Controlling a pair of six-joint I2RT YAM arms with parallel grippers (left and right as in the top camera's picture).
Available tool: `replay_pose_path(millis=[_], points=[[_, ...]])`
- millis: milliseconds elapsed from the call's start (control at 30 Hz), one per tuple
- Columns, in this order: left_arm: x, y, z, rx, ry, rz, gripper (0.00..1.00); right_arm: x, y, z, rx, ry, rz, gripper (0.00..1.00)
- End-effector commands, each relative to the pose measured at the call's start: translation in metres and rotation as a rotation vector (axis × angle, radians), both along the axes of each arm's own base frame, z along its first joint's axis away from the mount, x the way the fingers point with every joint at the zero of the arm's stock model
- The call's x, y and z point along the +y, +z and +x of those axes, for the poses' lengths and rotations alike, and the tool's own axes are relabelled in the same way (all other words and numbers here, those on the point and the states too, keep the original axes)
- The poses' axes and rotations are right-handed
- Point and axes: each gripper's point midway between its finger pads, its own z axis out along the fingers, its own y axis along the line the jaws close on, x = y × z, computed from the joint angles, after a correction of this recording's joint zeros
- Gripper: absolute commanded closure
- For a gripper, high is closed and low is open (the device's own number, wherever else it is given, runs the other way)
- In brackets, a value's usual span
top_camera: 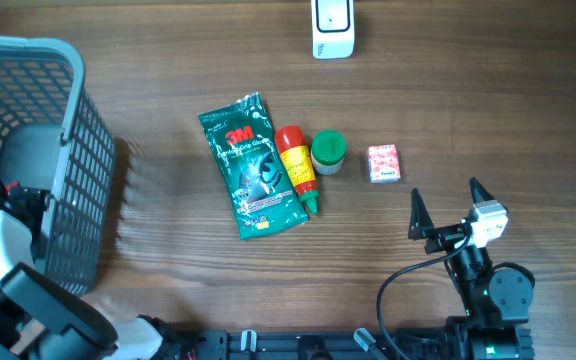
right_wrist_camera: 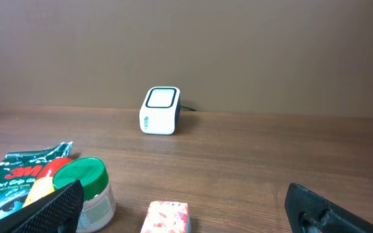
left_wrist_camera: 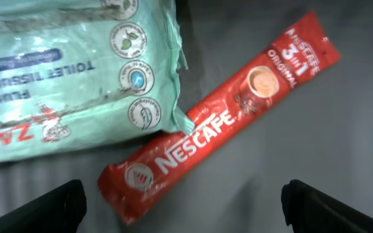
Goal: Scan the item barcode
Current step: 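Return left gripper to basket and grasp red Nescafe stick, then lay red Nescafe stick on table between jar and red box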
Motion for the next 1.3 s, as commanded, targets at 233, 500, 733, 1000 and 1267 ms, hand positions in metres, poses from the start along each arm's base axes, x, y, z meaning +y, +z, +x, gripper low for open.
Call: replay_pose_path(millis=[233,500,733,1000,1267], points=[[-0.006,-0.046,-0.006,0.079,-0.006,-0.091,0.58,0.000,0.003,0.000,-0.014,-0.004,-0.011,0.00],[-0.039,-0.046,-0.002,0.031,-0.052,-0.244,0.96,0.000,0.003,0.000,-0.015,-0.004,-0.011,0.00],[-0.037,0.058,0.020,-0.196,-0.108,-0.103,0.96,0.000,0.003,0.000,-0.015,-0.004,-0.011,0.00],[-0.096,0.264,0.042,-0.714,-0.383,0.215,0.96,0.000,0.003,0.000,-0.015,-0.004,-0.011,0.00],[-0.240,0.350,0.053,-1.041,-0.856,0.238,0.96,0.000,0.003,0.000,-0.015,-0.004,-0.011,0.00]])
